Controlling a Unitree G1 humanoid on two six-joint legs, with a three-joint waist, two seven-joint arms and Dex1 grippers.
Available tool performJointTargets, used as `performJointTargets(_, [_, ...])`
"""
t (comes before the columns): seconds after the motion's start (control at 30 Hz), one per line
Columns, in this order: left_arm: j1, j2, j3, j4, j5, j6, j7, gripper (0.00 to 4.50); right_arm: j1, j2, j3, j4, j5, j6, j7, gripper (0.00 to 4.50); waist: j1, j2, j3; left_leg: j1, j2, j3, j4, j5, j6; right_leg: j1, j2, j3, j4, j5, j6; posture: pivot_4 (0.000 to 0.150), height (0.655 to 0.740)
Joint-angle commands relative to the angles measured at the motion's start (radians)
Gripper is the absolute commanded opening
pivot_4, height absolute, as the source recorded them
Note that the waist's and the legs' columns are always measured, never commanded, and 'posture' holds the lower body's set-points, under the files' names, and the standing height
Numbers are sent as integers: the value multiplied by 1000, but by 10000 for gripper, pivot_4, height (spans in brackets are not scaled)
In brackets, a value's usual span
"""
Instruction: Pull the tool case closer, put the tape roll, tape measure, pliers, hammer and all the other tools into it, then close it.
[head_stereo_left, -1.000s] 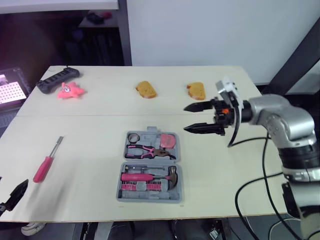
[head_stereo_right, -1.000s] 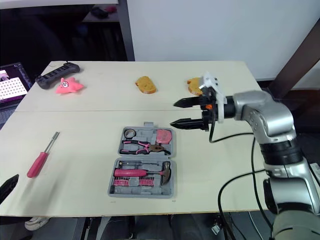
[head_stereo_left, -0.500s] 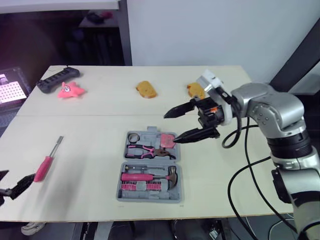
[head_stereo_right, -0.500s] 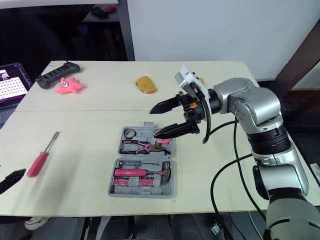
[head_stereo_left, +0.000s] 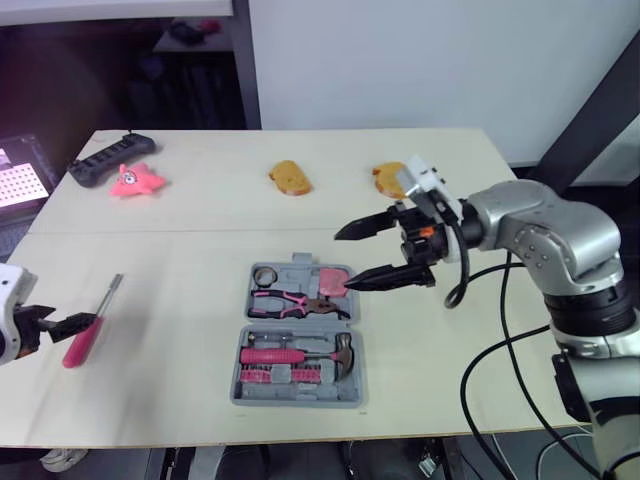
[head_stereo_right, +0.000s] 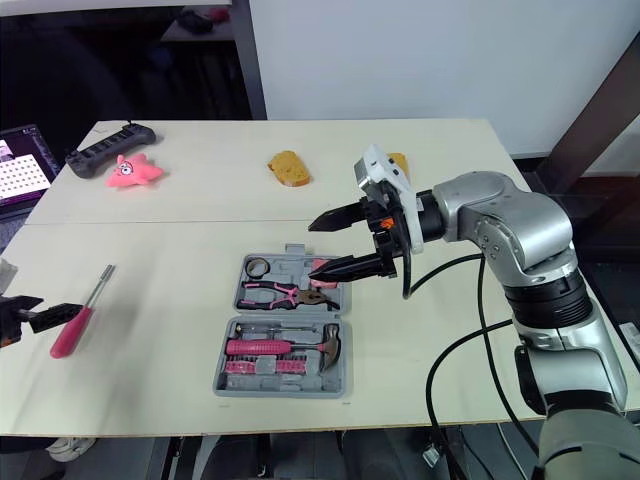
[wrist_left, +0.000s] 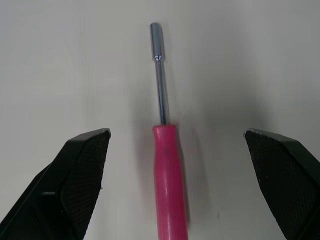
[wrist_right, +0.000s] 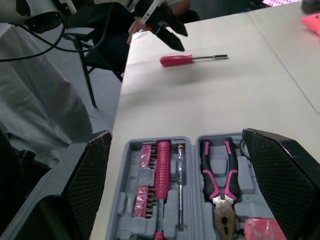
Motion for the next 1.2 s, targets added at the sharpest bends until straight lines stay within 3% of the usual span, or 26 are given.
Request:
performJointTargets(0.03, [-82, -27, -47, 116, 49, -53, -15, 45000, -15, -20, -25, -37, 18, 18, -14, 44233, 1, 0, 0, -1, 0, 0, 0, 0, 0, 0, 0, 0, 0, 0, 0, 1500, 7080])
performJointTargets(0.23, [-223, -76, -142, 322, 138, -133, -40, 45000, -40, -44, -8, -20, -1, 23, -11, 44233, 2, 0, 0, -5, 0, -1, 4, 0, 0, -4, 0, -1, 3, 0, 0, 1500, 7080])
performJointTargets(0.33, [-280, -90, -173, 396, 177, -163, -42, 32083, -37, -43, -5, -27, 1, 32, -21, 45000, 3, 0, 0, -5, 0, -1, 4, 1, -1, -5, 0, -1, 7, 0, 0, 1500, 7080])
performJointTargets(0.5, [-316, -89, -202, 419, 211, -156, -70, 5864, -21, -70, -11, -40, 3, 43, -19, 45000, 3, 0, 0, -5, 0, -1, 5, 1, -1, -6, 0, -1, 10, 0, 0, 1500, 7080])
performJointTargets(0.53, [-315, -81, -207, 409, 214, -145, -82, 3615, -19, -75, -11, -44, 3, 46, -20, 45000, 3, 0, 0, -5, 0, -1, 5, 1, -1, -6, 0, -1, 10, 0, 0, 1500, 7080])
performJointTargets(0.7, [-311, -46, -205, 348, 224, -99, -119, 3633, -12, -83, -11, -57, 12, 53, -24, 45000, 1, 0, 0, -6, 0, -2, 5, 1, -1, -7, 0, -1, 10, 0, 1, 1500, 7080])
performJointTargets(1.2, [-301, 29, -216, -125, 160, 93, -216, 3633, -20, -85, -4, -58, 13, 68, -22, 45000, 3, 0, 0, -9, 0, -3, 6, 1, -1, -8, 0, -2, 10, 0, 1, 1500, 7080])
